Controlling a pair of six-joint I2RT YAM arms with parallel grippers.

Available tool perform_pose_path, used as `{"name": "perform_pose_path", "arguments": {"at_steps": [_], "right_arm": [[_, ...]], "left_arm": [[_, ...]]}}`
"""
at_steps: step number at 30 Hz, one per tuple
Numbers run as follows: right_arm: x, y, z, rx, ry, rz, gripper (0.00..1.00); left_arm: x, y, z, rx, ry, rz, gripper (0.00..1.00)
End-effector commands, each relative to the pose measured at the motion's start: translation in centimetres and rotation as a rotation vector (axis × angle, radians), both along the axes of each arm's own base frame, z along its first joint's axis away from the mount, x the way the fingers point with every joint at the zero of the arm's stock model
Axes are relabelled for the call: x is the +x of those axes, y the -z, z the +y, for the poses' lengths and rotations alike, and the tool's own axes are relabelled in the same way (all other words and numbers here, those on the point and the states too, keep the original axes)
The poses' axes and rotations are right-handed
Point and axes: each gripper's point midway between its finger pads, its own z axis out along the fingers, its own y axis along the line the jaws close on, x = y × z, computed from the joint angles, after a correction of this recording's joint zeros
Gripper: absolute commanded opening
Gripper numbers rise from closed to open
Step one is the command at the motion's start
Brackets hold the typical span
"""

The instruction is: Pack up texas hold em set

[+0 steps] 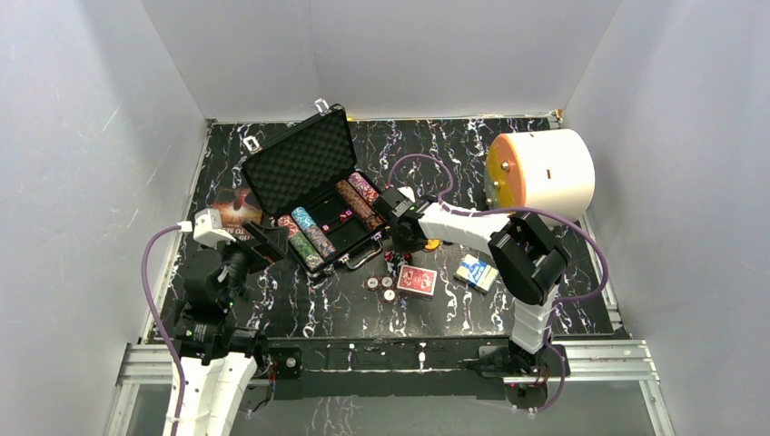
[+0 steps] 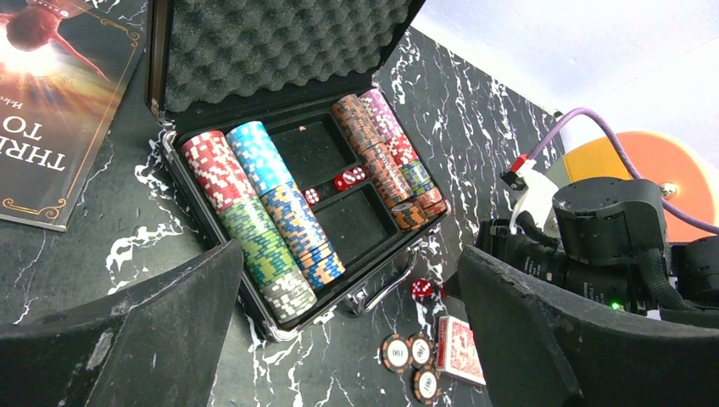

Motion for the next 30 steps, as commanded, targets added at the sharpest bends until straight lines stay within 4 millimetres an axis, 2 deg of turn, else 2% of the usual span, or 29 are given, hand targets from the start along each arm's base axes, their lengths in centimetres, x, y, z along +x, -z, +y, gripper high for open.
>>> {"name": "perform_pose_path", "arguments": {"at_steps": [1,10,13,15,19,21,26,30], "right_arm": [[1.0,-0.4,0.9,0.026,-0.015,-0.031,0.34],[1.1,-0.2,0.6,0.015,-0.011,-0.026,0.26],[1.6,-1.9,1.0,0.028,-0.012,-0.048,0.25],[2.2,-4.2,1.7,0.067,-0.025,-0.085,0.25],[3.4,-8.1,4.4,0.174,-0.09,-0.135,0.26],[3.5,-9.2,5.9,0.215,-0.129,-0.123,0.26],[4.3,-10.5,9.8,0.305,-0.22,-0.105,0.27],[5.1,-10.5,13.1,0.336,-0.282,-0.097,0.27]], "left_arm": [[0.1,-0.4,0.3,0.007,-0.014,-0.025,0.98],[0.0,-0.3,0.4,0.007,-0.02,-0.028,0.98],[0.0,-0.4,0.5,0.008,-0.022,-0.03,0.98],[0.0,-0.4,0.5,0.009,-0.024,-0.029,0.98],[0.0,-0.2,0.8,0.011,-0.038,-0.022,0.98],[-0.1,-0.2,1.0,0.015,-0.05,-0.017,0.98],[-0.3,-0.3,1.9,0.032,-0.095,-0.012,0.98],[-0.8,-0.7,2.5,0.039,-0.125,-0.012,0.98]]}}
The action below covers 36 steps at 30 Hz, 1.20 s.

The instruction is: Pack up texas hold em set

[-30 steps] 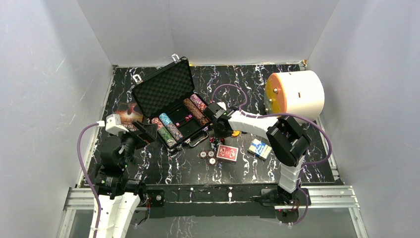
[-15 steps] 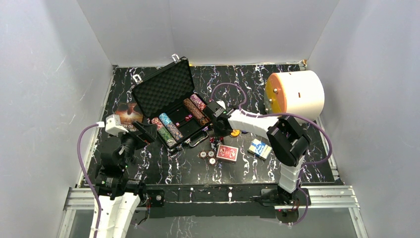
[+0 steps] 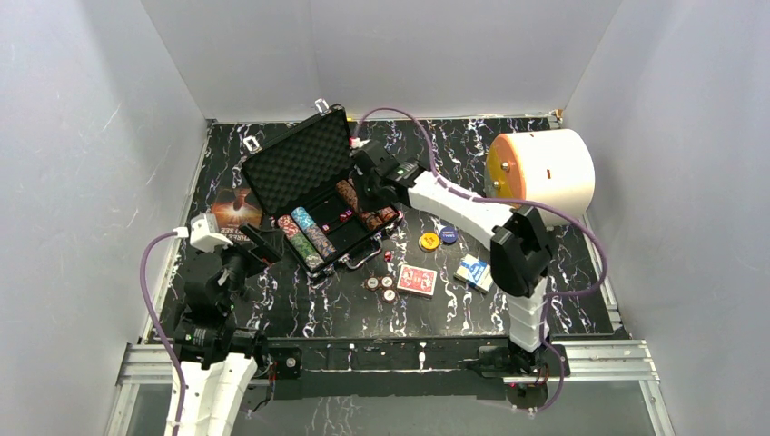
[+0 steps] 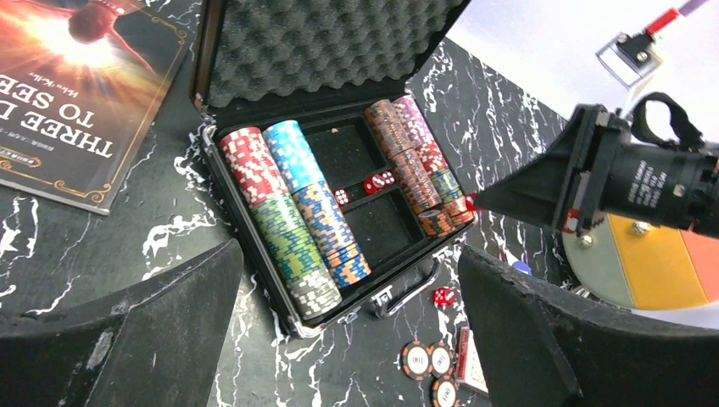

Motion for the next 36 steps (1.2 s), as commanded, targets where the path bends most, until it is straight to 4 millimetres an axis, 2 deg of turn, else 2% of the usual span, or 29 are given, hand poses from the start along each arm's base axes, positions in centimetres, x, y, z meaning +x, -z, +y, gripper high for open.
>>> {"name": "perform_pose_path", "arguments": {"at_steps": [1,6,12,23,36], "right_arm": [[0.3,0.5,4.0,0.034,-0.113,0.018,0.27],[0.8,1.5,7.0,0.044,-0.163,0.033,0.27],[1.7,2.5,9.3,0.043,-0.179,0.016,0.27],[2.5,5.2,9.9,0.002,-0.163,0.022,0.28],[3.2,6.5,10.7,0.003,-0.175,0.008,0.28]], "left_arm": [[-0.7,-1.6,1.2,0.023,-0.054,-0.027,0.98],[-1.4,-1.9,1.7,0.049,-0.069,-0.02,0.98],[-1.4,-1.9,1.8,0.041,-0.081,-0.049,0.98],[-1.6,-2.1,2.1,0.048,-0.091,-0.065,0.98],[-1.5,-2.1,2.1,0.047,-0.094,-0.066,0.98]]}}
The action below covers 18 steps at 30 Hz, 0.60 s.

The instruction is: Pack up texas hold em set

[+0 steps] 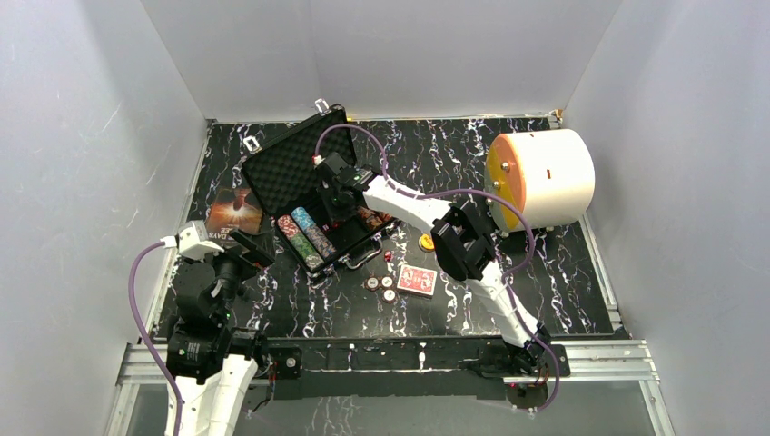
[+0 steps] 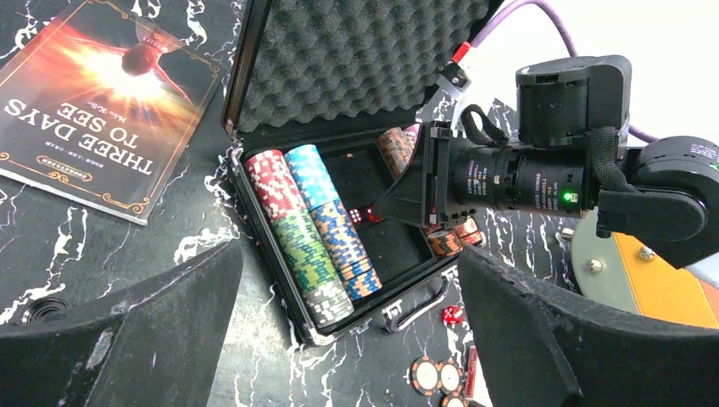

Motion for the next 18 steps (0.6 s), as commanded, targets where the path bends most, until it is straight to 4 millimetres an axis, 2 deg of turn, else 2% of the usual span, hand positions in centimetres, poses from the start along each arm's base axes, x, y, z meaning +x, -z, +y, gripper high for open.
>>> {"name": "perform_pose_path", "arguments": {"at_steps": [1,18], "right_arm": [[1.1,-1.2,1.4,0.044,-0.006,-0.051,0.28],[1.3,0.7,1.4,0.008,-0.011,-0.057,0.3]], "left_arm": [[0.0,-0.5,0.4,0.011,-0.019,-0.019,0.98],[0.0,-0.5,0.5,0.01,-0.023,-0.022,0.98]]}}
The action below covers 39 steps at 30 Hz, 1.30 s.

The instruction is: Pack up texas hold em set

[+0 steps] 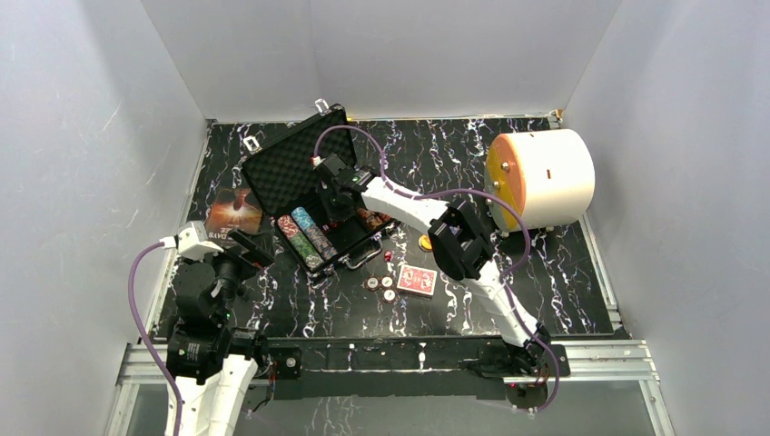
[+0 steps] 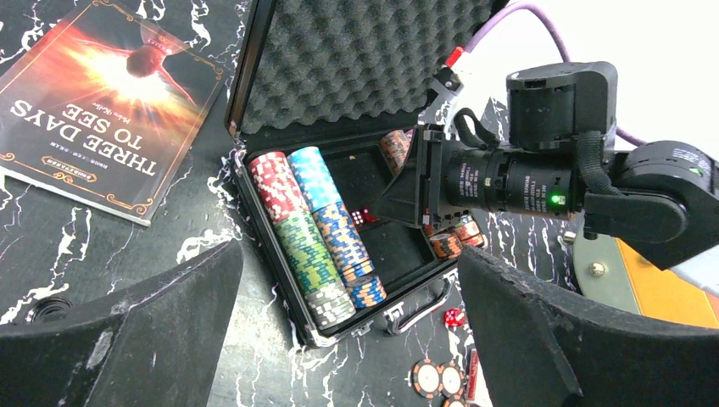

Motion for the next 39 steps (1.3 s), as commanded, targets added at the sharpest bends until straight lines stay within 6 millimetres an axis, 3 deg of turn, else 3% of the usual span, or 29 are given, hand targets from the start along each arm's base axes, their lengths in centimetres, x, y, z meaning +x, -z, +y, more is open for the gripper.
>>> {"name": "perform_pose_path", "arguments": {"at_steps": [1,10,24,39], "right_arm": [[1.0,0.0,1.1,0.013,-0.006,-0.051,0.3],[1.0,0.1,1.4,0.021,-0.004,-0.056,0.34],[0.9,-3.9,1.8,0.093,0.005,-0.081,0.43],[1.2,-6.1,1.7,0.135,0.055,-0.1,0.47]], "left_arm": [[0.0,-0.5,0.3,0.009,-0.012,-0.019,0.98],[0.0,-0.4,0.3,0.008,-0.012,-0.019,0.98],[0.0,-0.5,0.3,0.008,-0.011,-0.022,0.98],[0.1,-0.4,0.3,0.01,-0.01,-0.017,0.98]]}}
